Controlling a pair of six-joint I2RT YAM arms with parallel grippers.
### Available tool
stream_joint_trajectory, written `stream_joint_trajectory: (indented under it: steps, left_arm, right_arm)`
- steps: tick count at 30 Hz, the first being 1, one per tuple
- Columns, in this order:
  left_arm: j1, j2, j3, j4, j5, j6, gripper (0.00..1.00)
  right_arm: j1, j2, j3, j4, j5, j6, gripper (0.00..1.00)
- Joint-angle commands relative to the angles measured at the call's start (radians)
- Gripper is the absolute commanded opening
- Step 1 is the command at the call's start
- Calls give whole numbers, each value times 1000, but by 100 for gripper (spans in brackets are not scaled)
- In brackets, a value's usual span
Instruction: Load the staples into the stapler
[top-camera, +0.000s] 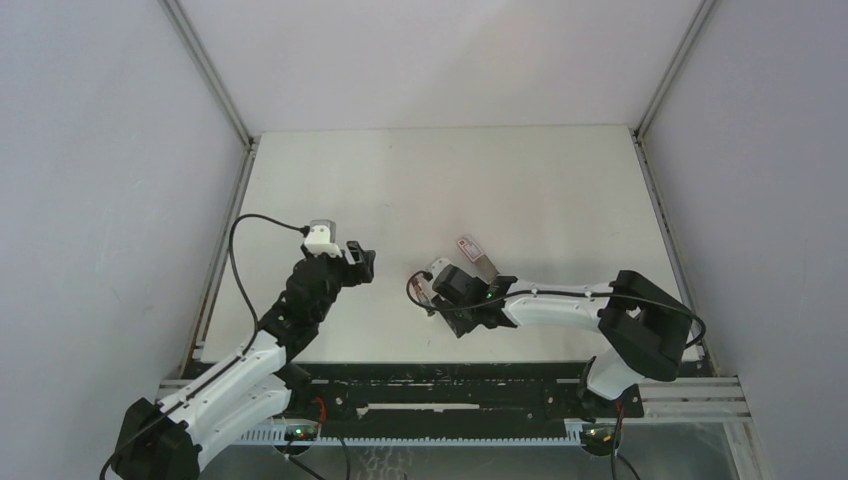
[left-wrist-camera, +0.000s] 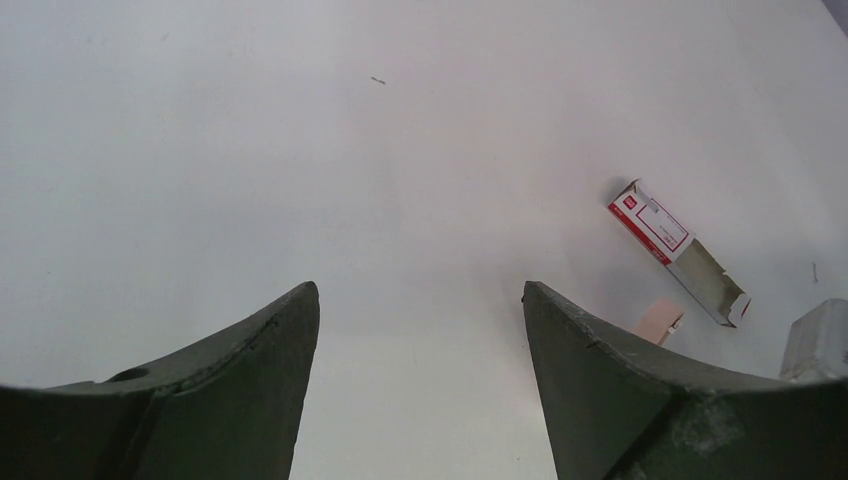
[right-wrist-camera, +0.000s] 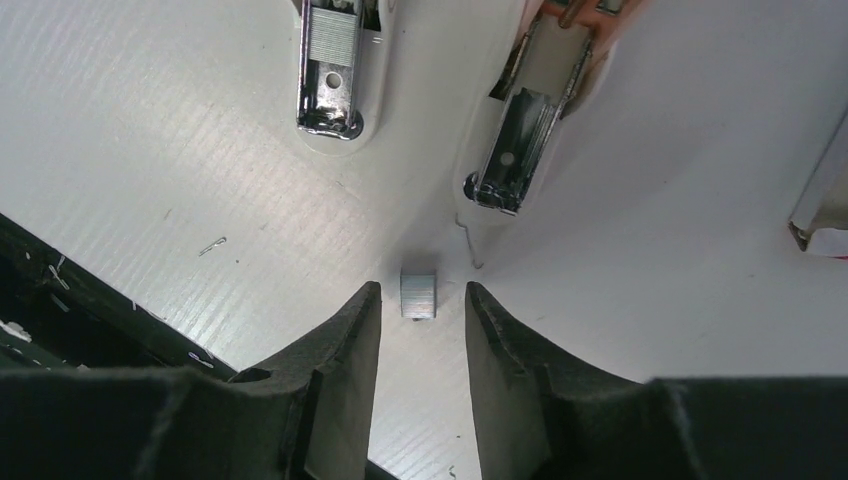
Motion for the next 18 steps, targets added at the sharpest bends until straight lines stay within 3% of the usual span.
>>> stream_joint_trajectory:
  steps: [1, 14, 18]
  left_arm:
    - [7, -19, -13, 35, -22, 26, 79]
    - [7, -41, -13, 22, -34, 32, 79]
    - [6, -51, -16, 21, -39, 31, 79]
  right_arm:
    - [22, 17, 57, 7, 24, -15, 34]
    - [38, 61, 61, 6, 66, -6, 24]
    - [42, 68, 61, 0, 72, -2, 15]
